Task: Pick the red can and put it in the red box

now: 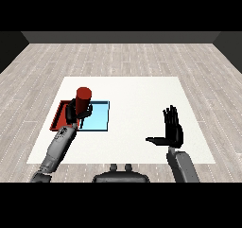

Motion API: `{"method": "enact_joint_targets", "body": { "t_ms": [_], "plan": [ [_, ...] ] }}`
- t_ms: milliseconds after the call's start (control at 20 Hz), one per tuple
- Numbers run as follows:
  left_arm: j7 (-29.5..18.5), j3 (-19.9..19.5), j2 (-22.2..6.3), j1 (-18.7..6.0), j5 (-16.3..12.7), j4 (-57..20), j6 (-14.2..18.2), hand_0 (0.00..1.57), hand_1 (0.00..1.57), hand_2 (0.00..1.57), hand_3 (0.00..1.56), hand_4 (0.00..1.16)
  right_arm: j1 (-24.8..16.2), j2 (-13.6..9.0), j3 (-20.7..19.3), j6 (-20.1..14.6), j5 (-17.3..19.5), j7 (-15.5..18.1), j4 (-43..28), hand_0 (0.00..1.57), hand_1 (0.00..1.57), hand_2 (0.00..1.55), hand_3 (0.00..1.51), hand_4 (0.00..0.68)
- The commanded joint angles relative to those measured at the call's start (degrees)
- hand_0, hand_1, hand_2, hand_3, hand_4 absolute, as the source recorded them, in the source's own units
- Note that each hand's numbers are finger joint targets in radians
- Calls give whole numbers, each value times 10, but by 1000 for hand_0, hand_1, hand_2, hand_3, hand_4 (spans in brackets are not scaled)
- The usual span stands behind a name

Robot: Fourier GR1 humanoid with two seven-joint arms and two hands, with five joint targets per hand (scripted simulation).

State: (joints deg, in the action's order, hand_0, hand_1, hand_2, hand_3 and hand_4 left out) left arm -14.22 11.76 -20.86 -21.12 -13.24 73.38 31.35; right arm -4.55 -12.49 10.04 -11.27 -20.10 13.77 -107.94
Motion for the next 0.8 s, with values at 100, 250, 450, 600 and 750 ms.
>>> {"method": "enact_joint_targets", "body": {
  "t_ms": [100, 250, 450, 600, 750],
  "plan": [
    [62, -46, -107, -16, 16, -123, -45, 1571, 1571, 1550, 1488, 1112, 16, -5, -38, 40, -36, 19, 65, 0, 0, 0, 0, 0],
    [48, -36, -93, -39, 49, -248, -40, 1571, 1571, 1559, 1493, 1059, 25, 14, -26, 4, -8, 15, 62, 0, 0, 0, 0, 0],
    [69, -40, -109, -82, 65, -390, -71, 1571, 1571, 1524, 1430, 1022, 57, 13, -30, -1, 0, 6, 80, 0, 0, 0, 0, 0],
    [91, -26, -99, -105, 94, -480, -65, 1232, 1232, 1150, 1068, 922, 43, 13, -36, 27, -10, 36, 110, 0, 0, 0, 0, 0],
    [107, -18, -65, -148, 114, -560, -54, 632, 632, 598, 0, 771, 63, 28, -29, 1, 15, 39, 134, 0, 0, 0, 0, 0]
  ]
}}
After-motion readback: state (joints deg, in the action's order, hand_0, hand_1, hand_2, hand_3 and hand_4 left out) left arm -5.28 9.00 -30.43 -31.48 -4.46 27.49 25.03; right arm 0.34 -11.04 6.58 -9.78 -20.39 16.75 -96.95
